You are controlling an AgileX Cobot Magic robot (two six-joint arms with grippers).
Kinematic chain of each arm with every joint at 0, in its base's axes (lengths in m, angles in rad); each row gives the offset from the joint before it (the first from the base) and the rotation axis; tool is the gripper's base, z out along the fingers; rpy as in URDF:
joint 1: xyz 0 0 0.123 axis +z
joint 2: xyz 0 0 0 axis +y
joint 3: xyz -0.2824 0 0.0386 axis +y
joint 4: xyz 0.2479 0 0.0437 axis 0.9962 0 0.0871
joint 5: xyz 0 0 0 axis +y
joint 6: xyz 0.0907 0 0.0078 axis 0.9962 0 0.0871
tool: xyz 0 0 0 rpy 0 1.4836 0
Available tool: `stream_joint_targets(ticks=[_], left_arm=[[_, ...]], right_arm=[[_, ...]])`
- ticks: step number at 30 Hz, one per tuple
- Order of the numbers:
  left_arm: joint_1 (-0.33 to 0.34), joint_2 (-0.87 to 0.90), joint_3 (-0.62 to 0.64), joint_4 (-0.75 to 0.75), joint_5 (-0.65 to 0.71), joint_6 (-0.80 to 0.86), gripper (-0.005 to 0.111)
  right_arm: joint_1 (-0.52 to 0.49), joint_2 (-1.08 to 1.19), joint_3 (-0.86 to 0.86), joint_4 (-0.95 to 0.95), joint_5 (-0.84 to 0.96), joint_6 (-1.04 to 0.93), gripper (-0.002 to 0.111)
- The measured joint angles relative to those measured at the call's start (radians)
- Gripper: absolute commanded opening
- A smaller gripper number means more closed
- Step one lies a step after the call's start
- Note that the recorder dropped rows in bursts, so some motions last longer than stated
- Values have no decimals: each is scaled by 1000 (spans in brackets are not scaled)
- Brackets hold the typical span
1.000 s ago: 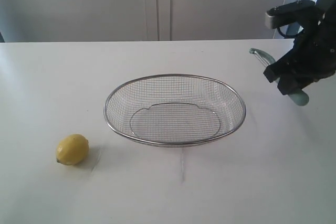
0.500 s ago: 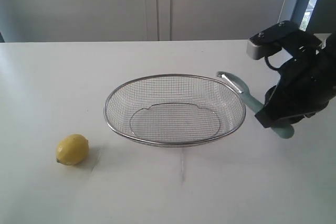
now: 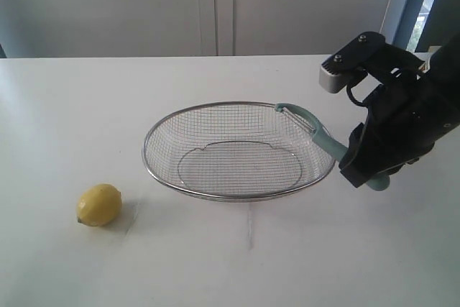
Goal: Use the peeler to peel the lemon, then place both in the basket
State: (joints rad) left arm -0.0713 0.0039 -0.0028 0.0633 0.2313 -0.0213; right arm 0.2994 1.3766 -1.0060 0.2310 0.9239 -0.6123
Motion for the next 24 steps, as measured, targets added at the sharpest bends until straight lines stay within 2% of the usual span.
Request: stream_joint_targets(ticks=[16,24], left_arm=[[0,0,0,0,-16,0,0],[0,0,0,0,-280,0,0]], right_arm=[[0,0,0,0,0,0,0],[0,0,0,0,0,0,0]])
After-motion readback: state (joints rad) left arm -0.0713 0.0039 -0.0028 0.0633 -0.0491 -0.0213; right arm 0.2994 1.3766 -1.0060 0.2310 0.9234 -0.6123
